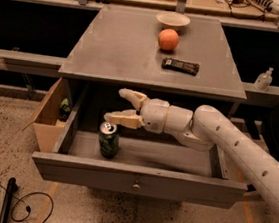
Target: Place green can into top drawer
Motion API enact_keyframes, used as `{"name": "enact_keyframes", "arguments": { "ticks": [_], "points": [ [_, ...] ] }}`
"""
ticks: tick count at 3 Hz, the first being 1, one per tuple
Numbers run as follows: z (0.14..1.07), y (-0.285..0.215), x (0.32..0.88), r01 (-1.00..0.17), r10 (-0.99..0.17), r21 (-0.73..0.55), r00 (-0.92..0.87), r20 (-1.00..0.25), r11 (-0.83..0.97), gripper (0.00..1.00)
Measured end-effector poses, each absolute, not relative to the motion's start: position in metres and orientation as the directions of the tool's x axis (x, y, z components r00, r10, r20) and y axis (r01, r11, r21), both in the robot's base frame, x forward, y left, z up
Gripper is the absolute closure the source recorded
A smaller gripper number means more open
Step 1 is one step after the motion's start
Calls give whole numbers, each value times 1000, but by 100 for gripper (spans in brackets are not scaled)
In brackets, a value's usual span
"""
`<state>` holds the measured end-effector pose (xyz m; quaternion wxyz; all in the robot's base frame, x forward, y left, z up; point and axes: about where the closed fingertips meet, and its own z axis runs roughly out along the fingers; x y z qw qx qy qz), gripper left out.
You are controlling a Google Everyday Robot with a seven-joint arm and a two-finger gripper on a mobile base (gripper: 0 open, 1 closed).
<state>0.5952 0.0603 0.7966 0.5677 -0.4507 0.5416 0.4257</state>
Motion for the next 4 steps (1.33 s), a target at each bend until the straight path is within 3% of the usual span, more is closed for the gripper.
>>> {"name": "enact_keyframes", "arguments": {
  "ticks": [2, 3, 4],
  "points": [
    [883, 33, 584, -973, 83, -57, 77, -994, 223, 87],
    [885, 36, 583, -975, 84, -59, 79, -993, 216, 83],
    [886, 38, 582, -975, 85, -60, 80, -993, 212, 59]
  ]
}}
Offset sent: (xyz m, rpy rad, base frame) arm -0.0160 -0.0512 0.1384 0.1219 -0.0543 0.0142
